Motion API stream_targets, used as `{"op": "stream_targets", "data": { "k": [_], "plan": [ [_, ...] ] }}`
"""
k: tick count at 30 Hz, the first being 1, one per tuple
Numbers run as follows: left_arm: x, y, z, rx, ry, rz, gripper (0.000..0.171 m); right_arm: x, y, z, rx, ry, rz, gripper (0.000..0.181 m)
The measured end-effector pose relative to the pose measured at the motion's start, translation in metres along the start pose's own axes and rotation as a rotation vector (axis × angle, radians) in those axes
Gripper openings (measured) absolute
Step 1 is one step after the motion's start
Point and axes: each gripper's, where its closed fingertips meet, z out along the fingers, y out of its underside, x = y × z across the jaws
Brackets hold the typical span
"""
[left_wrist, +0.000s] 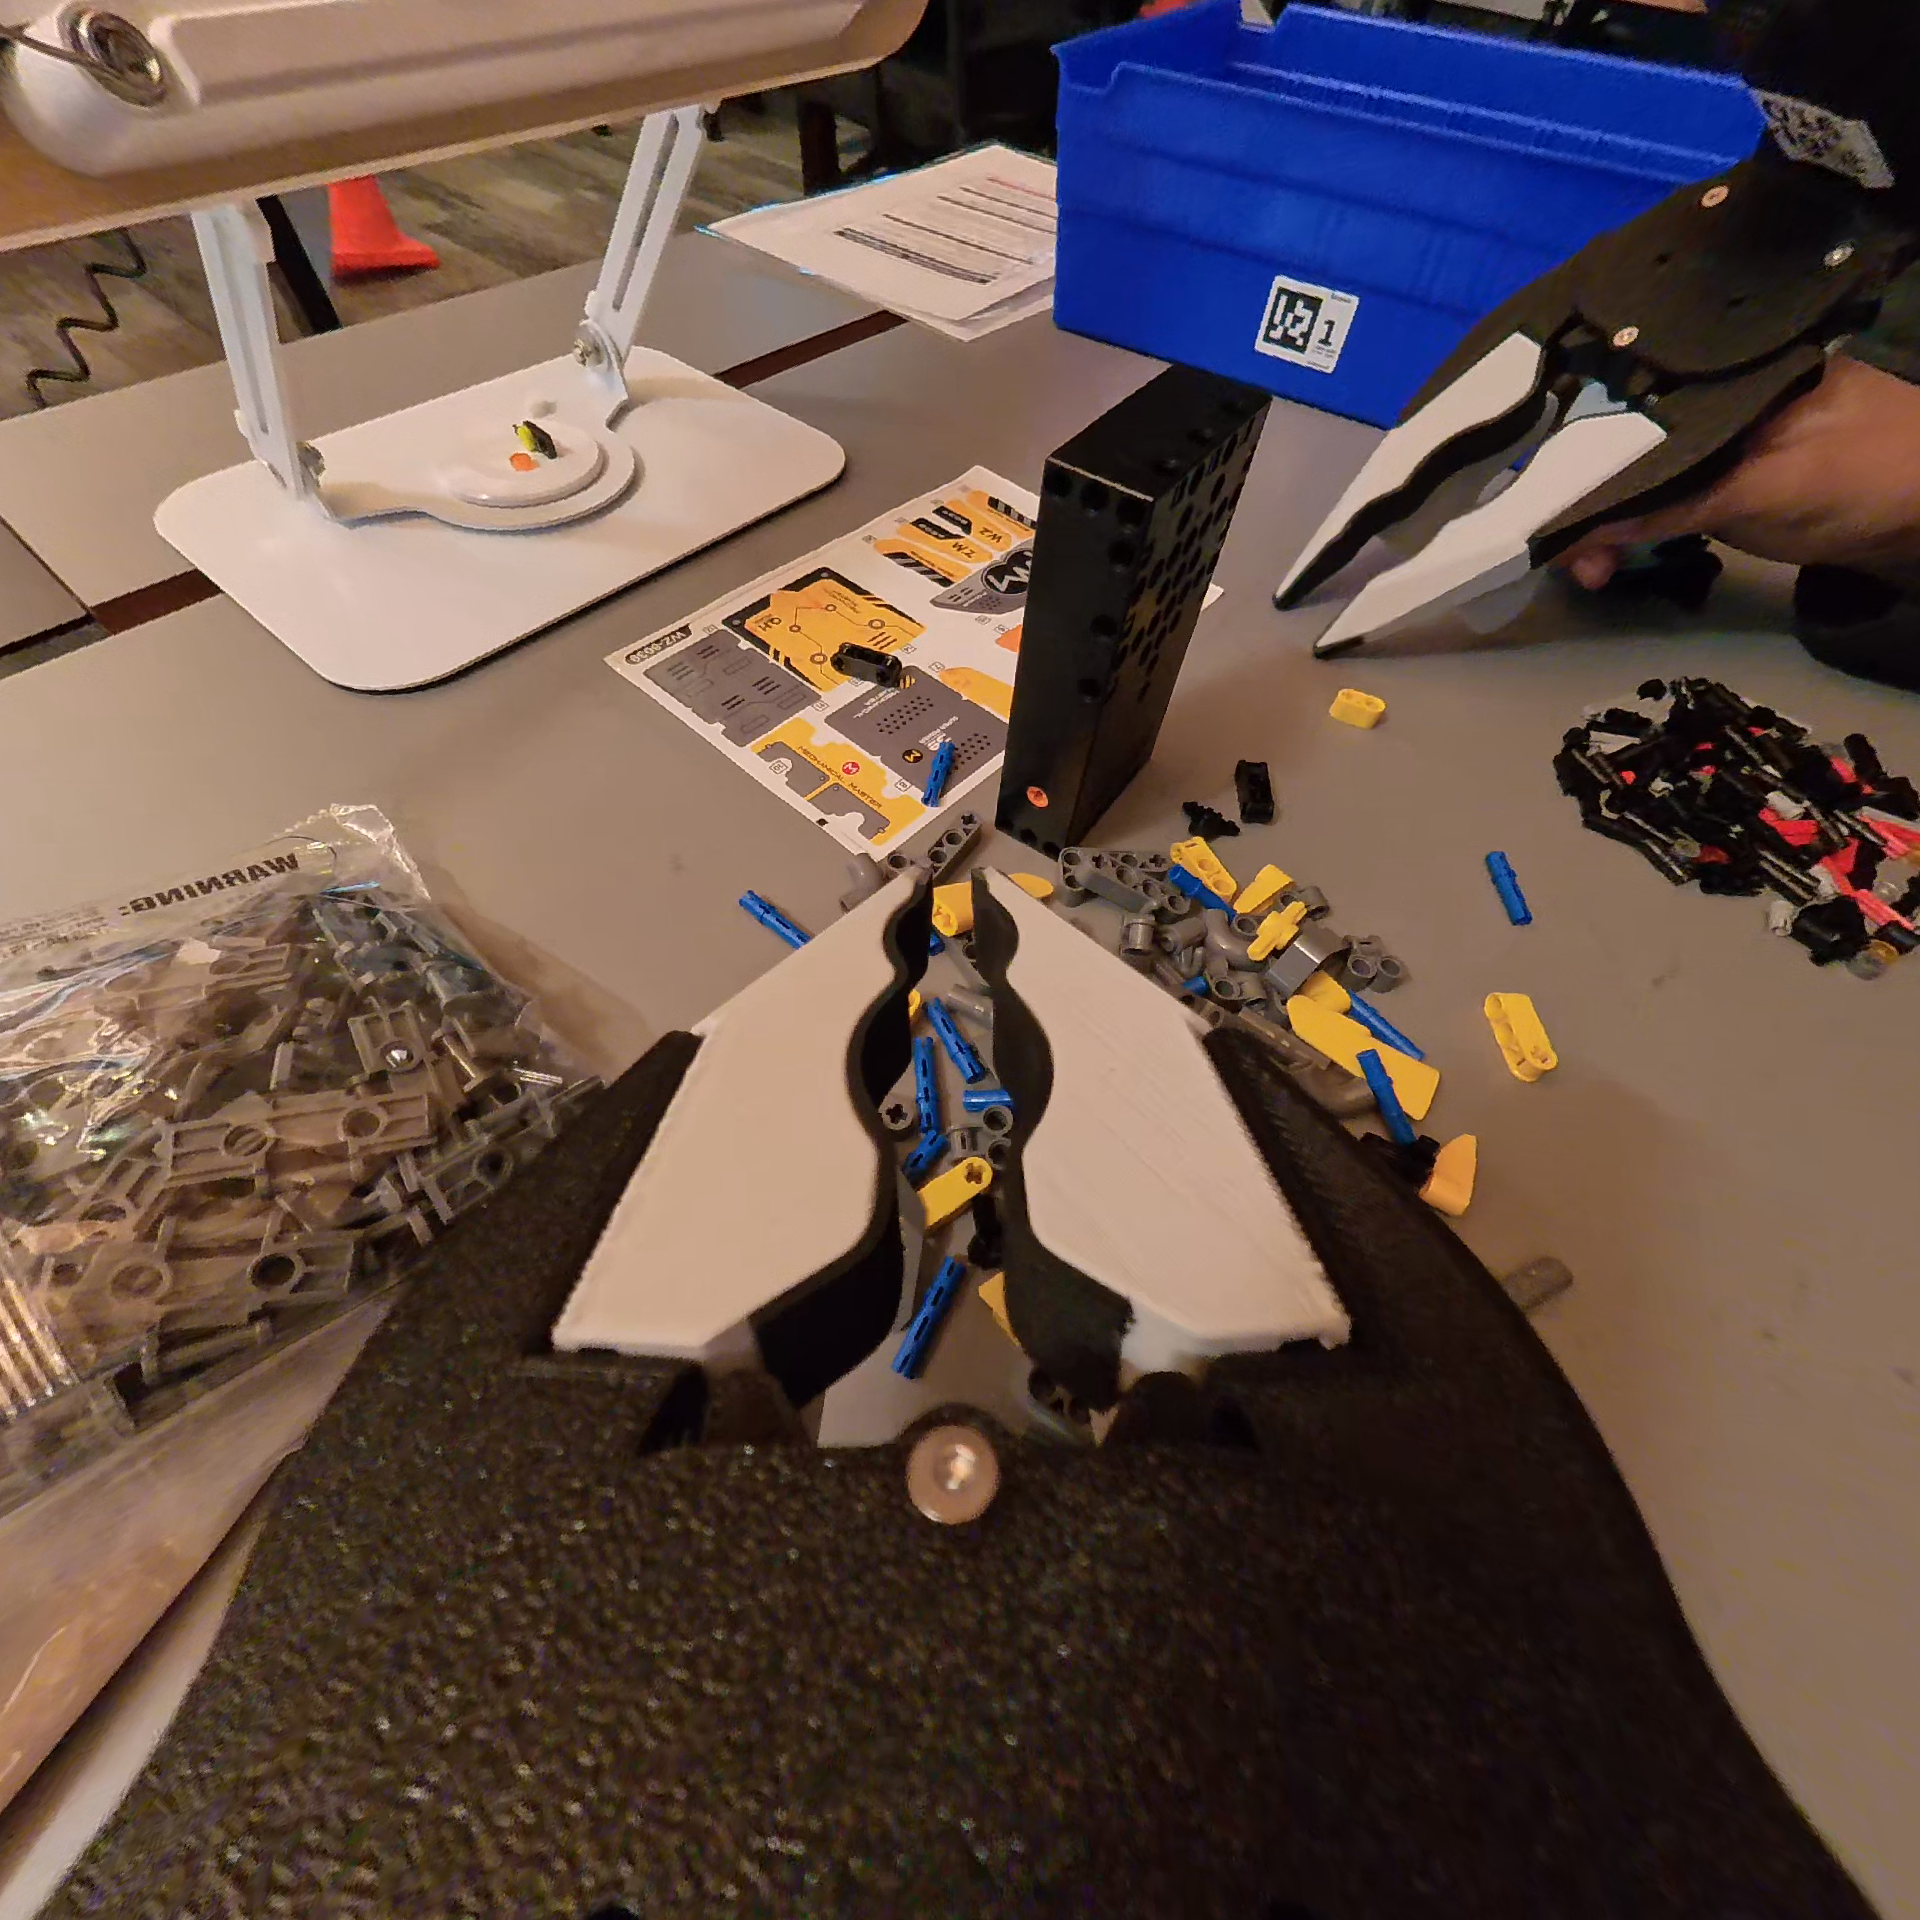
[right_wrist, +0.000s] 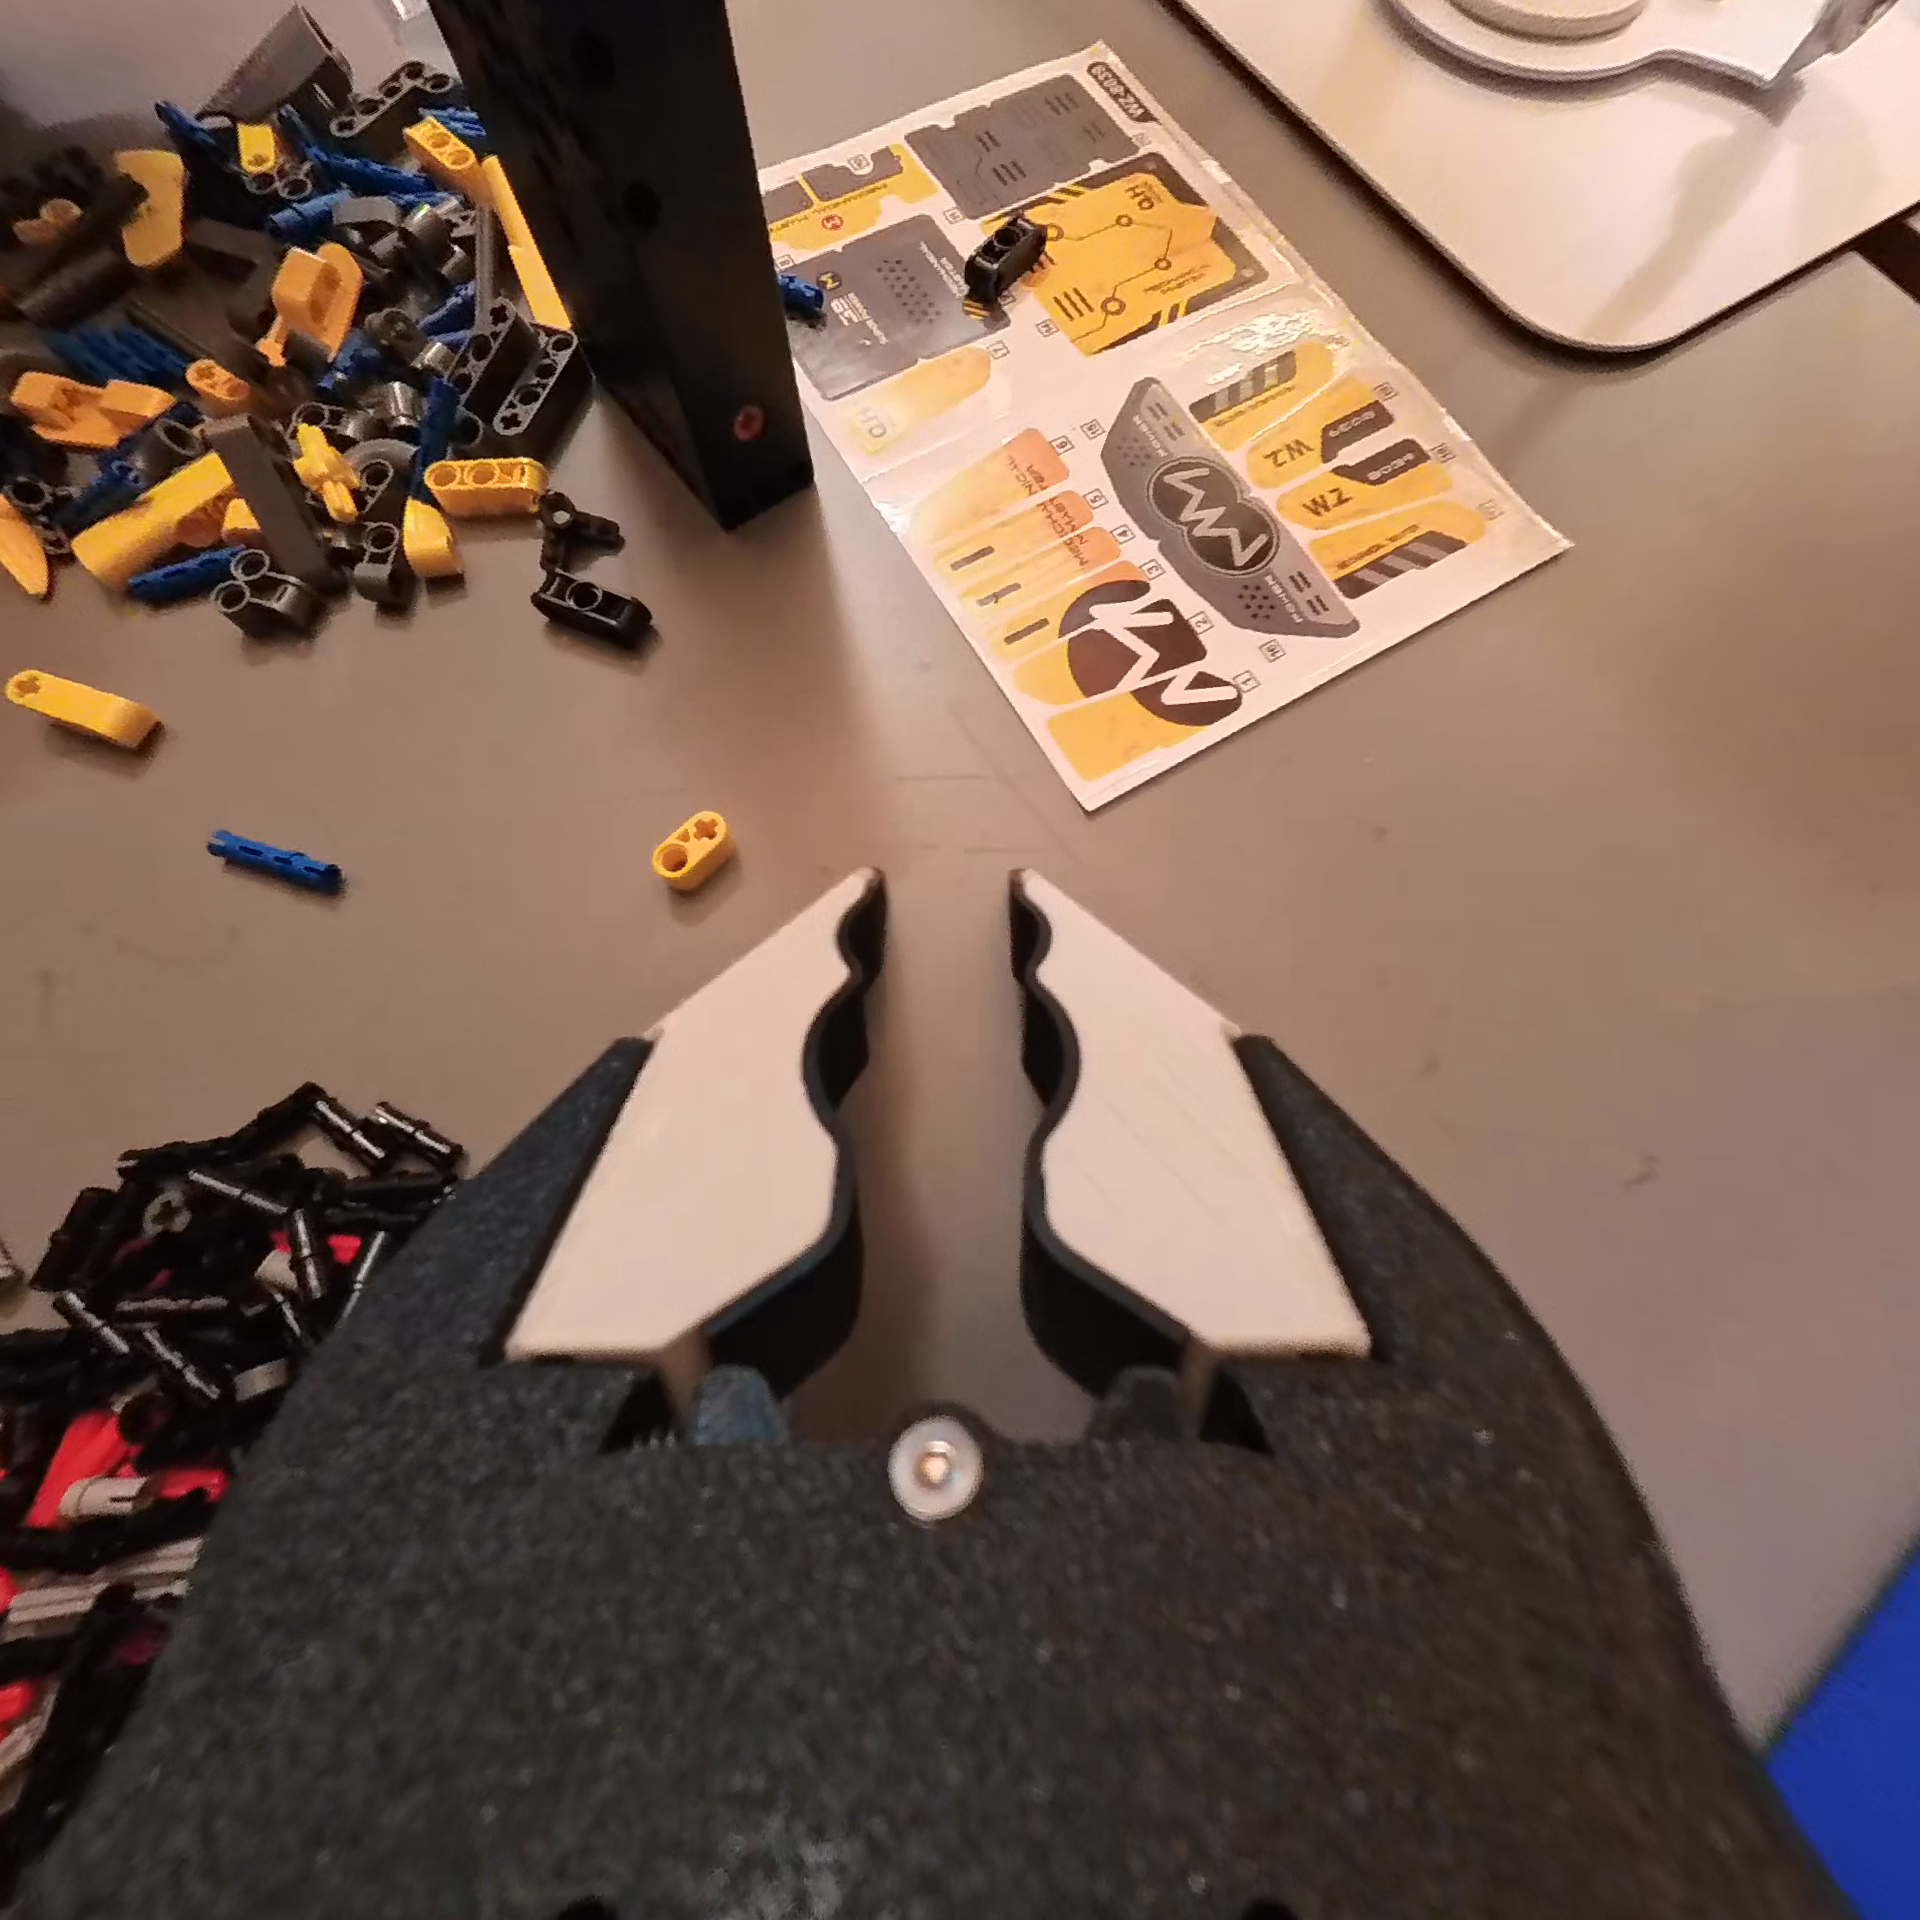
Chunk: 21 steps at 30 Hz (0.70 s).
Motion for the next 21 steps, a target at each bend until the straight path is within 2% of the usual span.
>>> {"op": "stream_targets", "data": {
  "k": [2, 7, 10, 12, 14, 21],
  "plan": [
    [0.0, 0.001, 0.001, -0.004, 0.0, 0.003, 0.006, 0.003, 0.0, 0.0, -0.002, 0.028, -0.011, 0.0],
    [0.0, 0.001, 0.001, -0.006, -0.002, 0.007, 0.006, 0.003, 0.0, -0.001, 0.002, 0.037, -0.019, 0.0],
    [-0.001, 0.0, 0.0, -0.002, -0.006, 0.007, 0.006, 0.01, -0.011, -0.009, 0.075, 0.046, 0.029, 0.001],
    [-0.001, -0.001, -0.001, 0.002, -0.008, 0.007, 0.006, 0.016, -0.018, -0.016, 0.128, 0.046, 0.074, 0.01],
    [-0.001, -0.001, -0.001, 0.003, -0.007, 0.005, 0.006, 0.019, -0.02, -0.021, 0.154, 0.036, 0.104, 0.013],
    [0.0, 0.001, 0.001, -0.011, -0.005, 0.013, 0.006, 0.014, -0.01, -0.01, 0.085, 0.022, 0.083, 0.013]
  ]
}}
